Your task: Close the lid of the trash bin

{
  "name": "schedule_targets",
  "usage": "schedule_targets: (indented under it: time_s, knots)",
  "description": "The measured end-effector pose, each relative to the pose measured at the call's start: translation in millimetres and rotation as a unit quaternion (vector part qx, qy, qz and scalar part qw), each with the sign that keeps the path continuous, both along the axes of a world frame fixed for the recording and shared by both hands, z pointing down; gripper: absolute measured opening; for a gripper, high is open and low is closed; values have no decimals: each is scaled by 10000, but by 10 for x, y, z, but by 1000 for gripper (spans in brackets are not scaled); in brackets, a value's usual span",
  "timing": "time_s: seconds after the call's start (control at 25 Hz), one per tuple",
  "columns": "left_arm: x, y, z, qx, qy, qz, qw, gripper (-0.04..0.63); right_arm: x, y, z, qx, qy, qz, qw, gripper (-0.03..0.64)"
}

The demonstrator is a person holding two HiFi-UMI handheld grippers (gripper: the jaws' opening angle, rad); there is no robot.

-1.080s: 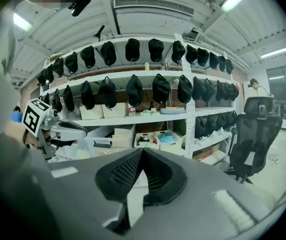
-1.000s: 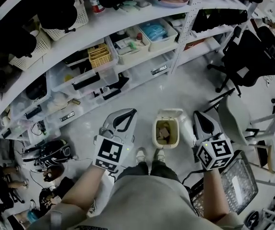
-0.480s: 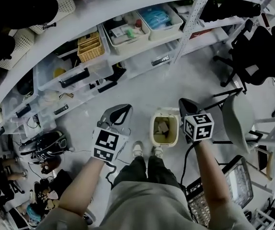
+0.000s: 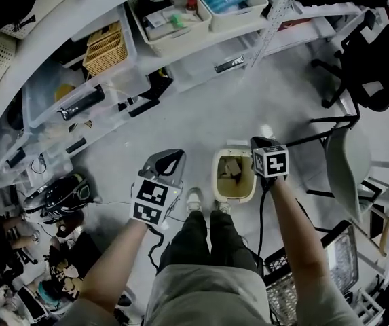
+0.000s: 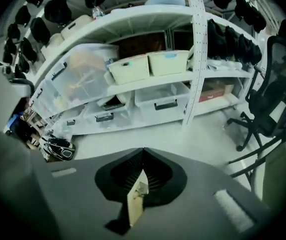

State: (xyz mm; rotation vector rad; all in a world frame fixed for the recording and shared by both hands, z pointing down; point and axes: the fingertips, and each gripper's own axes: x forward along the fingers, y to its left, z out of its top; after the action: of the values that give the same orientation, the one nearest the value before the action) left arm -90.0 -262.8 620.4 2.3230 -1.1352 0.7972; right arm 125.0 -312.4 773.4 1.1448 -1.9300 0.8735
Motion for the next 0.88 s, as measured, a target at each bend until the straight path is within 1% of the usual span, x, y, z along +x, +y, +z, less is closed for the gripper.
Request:
schedule_targets:
  time_s: [0.08, 0.24, 0.4, 0.52, 0.64, 0.8, 0.88]
  knots:
    - [8, 40, 186, -168, -35, 0, 9999, 2, 54, 78, 186, -219, 38, 63, 9997, 3]
    - [64, 145, 392, -403, -14, -16, 9992, 2, 101, 280, 280, -356, -169, 313, 9987, 3]
    - [160, 331, 509, -604, 77, 10, 9981, 2, 95, 769, 293, -654, -328, 385, 9966, 3]
    - [238, 489, 654, -788, 86, 124, 9968, 2, 123, 1160, 428, -916, -499, 425, 9936, 3]
    - [274, 651, 890, -980, 51, 215, 9949, 2, 128, 1495, 703, -1285, -479, 429, 9896, 3]
    - [313, 924, 1275, -1263, -31, 262, 9916, 2, 118, 1956, 1245, -1940, -248, 141, 9806, 3]
    - [323, 1092, 1512, -1425, -48, 228, 9895, 2, 113, 2163, 1524, -2177, -161, 60, 9759, 3]
